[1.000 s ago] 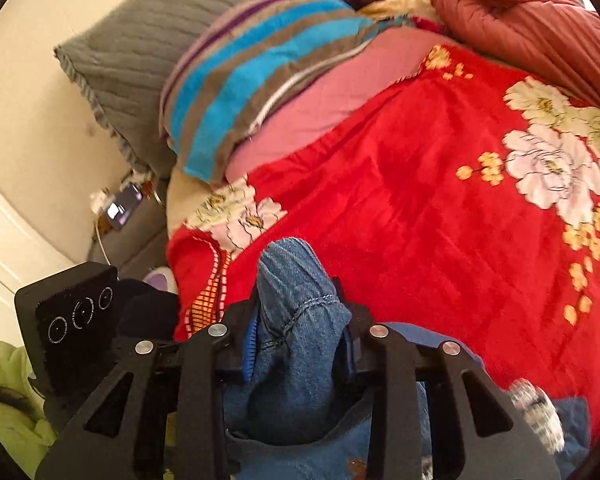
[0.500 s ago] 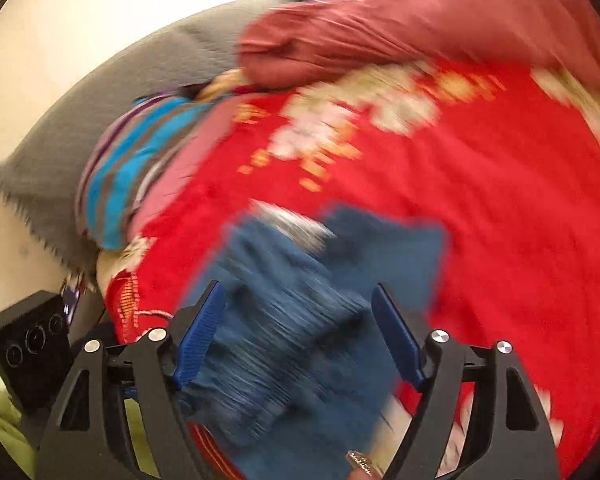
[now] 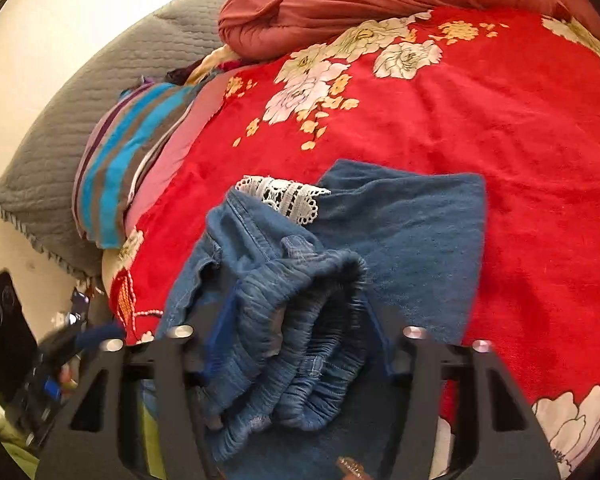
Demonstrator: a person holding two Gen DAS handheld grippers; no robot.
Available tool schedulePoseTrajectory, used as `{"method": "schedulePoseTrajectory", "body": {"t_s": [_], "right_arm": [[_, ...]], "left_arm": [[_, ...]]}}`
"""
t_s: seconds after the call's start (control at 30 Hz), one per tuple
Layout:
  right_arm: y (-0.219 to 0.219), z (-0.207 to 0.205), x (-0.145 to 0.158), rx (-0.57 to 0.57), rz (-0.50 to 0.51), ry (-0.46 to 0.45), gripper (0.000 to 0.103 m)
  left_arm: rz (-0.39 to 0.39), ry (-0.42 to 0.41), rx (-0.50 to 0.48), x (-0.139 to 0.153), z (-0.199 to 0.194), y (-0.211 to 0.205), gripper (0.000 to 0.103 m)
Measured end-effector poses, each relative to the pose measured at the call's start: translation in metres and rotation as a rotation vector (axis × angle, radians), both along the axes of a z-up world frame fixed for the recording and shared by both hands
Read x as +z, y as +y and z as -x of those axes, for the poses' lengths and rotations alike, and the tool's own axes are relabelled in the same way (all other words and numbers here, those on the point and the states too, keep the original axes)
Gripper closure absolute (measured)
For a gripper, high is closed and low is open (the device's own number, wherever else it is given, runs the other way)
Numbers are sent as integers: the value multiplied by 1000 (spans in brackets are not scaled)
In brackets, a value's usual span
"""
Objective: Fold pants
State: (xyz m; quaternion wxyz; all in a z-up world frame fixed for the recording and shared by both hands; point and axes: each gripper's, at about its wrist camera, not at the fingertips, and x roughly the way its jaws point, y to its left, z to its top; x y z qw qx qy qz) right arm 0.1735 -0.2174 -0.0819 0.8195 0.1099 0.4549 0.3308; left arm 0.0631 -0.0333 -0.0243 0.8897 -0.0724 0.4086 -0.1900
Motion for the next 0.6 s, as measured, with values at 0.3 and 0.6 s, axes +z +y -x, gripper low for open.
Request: {"method": "schedulePoseTrajectory", "body": {"t_s": [0.3,0.6], "right_arm": [[-14,17,2,-49,187,-54,57],[-24,31,25,-79,205,-158,30]], "left_arm": [[-12,90,-58,-36,-2,-13,42],[47,67,2,-18,11,13,38]]}}
